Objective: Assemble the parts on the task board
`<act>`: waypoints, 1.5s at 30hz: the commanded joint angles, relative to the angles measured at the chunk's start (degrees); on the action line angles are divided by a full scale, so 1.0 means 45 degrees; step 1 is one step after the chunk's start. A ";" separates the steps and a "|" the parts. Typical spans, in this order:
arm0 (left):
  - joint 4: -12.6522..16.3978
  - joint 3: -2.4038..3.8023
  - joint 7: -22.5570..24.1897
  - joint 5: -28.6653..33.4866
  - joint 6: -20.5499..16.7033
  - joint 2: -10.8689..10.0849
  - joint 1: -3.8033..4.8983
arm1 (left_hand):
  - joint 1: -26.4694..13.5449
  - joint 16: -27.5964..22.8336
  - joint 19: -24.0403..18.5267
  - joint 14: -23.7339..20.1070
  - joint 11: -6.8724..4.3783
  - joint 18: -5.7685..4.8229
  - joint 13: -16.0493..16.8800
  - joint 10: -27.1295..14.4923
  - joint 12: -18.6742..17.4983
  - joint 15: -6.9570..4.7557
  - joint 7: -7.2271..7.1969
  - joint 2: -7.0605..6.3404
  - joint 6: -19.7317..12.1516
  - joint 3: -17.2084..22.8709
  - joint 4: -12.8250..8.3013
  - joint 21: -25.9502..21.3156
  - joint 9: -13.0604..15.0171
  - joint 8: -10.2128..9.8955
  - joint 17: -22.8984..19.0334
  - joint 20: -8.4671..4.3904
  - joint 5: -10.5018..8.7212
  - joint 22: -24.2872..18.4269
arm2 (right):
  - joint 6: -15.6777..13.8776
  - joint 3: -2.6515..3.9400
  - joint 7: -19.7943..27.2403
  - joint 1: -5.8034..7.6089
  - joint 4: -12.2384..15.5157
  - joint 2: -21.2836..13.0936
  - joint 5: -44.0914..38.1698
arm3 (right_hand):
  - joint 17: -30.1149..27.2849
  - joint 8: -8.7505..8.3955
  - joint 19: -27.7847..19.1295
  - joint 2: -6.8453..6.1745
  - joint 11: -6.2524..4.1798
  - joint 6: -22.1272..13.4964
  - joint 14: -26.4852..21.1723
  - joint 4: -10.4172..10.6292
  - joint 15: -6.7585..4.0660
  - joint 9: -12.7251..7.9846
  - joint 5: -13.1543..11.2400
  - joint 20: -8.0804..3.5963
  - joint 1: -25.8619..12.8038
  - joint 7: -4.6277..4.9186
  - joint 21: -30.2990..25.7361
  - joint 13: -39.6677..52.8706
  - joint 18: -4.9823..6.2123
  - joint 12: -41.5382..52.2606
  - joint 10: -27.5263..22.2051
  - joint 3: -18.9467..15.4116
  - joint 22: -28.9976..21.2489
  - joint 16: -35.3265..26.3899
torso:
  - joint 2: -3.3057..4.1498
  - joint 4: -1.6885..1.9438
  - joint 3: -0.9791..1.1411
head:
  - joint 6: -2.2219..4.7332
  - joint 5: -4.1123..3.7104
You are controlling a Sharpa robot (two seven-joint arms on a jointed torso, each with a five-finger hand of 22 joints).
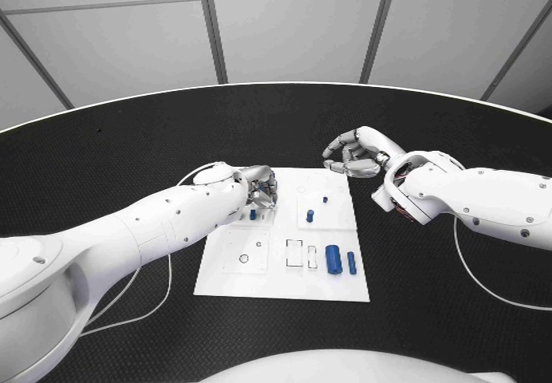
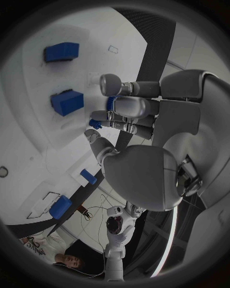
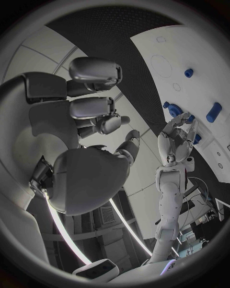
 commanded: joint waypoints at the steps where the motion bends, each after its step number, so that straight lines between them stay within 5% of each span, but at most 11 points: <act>1: -0.0011 0.0000 -0.0008 0.0000 0.0017 0.0010 0.0000 | 0.0033 0.0055 -0.0016 0.0002 0.0075 -0.0090 -0.2035 -0.0078 -0.0547 0.0040 0.0008 -0.0020 0.0003 -0.0069 0.0032 -0.0054 0.0017 -0.0011 -0.0021 0.0074 -0.0015 0.0017 | -0.0004 0.0000 -0.0001 0.0000 0.0007 -0.0007 0.0000 | 0.0487 0.0053 0.0019 0.0049 -0.0018 0.0021 0.0624 0.0003 -0.0080 -0.0012 0.0042 -0.0100 -0.0061 -0.0027 -0.0025 -0.0001 0.0065 0.0036 0.0100 0.0100 0.0401 -0.0040 | 0.0003 -0.0003 -0.0002 | -0.0005 -0.0009; 22: -0.0048 0.0000 -0.0042 -0.0006 0.0083 0.0056 0.0000 | 0.0869 -0.0041 0.0177 -0.0038 -0.0123 -0.0147 -0.1978 0.0396 -0.0524 -0.0131 -0.0169 0.0972 0.0664 0.0835 -0.0190 0.0176 0.0205 0.0247 -0.0586 -0.0058 -0.0019 0.0383 | -0.0012 0.0001 -0.0011 0.0001 0.0034 -0.0030 0.0000 | 0.0487 0.0053 0.0019 0.0049 -0.0018 0.0021 0.0624 0.0003 -0.0080 -0.0012 0.0042 -0.0100 -0.0061 -0.0027 -0.0025 -0.0001 0.0065 0.0036 0.0100 0.0100 0.0401 -0.0040 | 0.0003 0.0001 -0.0003 | 0.0000 -0.0024; 45: 0.0008 0.0001 0.0052 -0.0004 -0.0110 -0.0010 0.0001 | 0.0898 -0.0050 0.0215 -0.0034 -0.0147 -0.0162 -0.1962 0.0502 -0.0513 -0.0152 -0.0180 0.0995 0.0759 0.0917 -0.0249 0.0232 0.0232 0.0275 -0.0645 -0.0074 -0.0022 0.0474 | 0.0001 0.0001 -0.0007 0.0001 0.0018 -0.0020 0.0000 | 0.0502 0.0073 0.0033 0.0079 -0.0023 0.0033 0.0630 -0.0006 -0.0085 -0.0014 0.0046 -0.0106 -0.0052 -0.0032 -0.0013 0.0020 0.0060 0.0071 0.0128 0.0119 0.0418 -0.0038 | -0.0011 -0.0002 0.0002 | 0.0002 -0.0019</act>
